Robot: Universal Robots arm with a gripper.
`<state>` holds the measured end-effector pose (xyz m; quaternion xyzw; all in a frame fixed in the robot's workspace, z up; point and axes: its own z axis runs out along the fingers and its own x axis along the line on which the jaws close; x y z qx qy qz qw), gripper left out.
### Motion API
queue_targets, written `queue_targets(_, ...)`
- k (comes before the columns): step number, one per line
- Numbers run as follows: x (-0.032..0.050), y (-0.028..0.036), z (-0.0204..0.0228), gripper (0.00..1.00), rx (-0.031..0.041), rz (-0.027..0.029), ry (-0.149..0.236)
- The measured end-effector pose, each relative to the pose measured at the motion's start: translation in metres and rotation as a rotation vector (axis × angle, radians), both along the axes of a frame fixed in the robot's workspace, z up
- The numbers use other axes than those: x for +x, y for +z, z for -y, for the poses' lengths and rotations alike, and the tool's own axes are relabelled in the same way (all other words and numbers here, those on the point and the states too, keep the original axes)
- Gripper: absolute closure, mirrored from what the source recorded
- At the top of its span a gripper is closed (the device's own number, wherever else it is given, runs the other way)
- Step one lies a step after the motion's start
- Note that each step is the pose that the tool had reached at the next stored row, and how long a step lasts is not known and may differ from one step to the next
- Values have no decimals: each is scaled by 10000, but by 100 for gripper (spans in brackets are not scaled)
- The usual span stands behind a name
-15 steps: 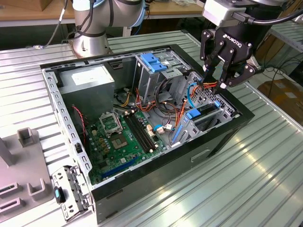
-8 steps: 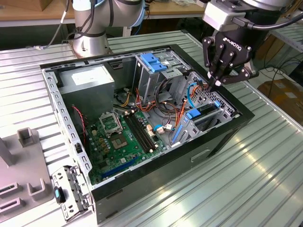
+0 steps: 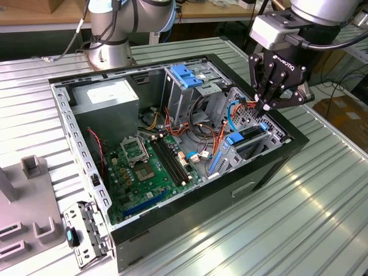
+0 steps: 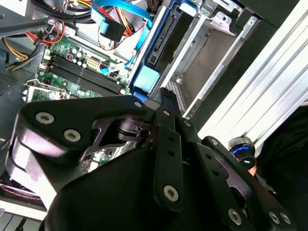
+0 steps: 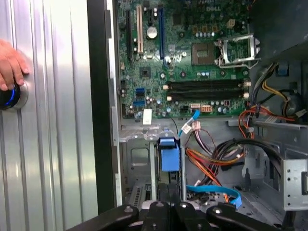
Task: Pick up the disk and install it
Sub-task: 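Insert the disk into the insertion slot, then insert the first disk wire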
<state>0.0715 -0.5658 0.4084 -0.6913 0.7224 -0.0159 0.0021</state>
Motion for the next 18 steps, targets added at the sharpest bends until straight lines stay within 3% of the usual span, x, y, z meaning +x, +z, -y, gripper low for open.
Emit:
queue_targets(13,3,-7,0,89,4,1,1)
queue_targets(15,68,-11,0,89,3,1,0)
queue_targets(18,249,-27,0,89,1,1,1)
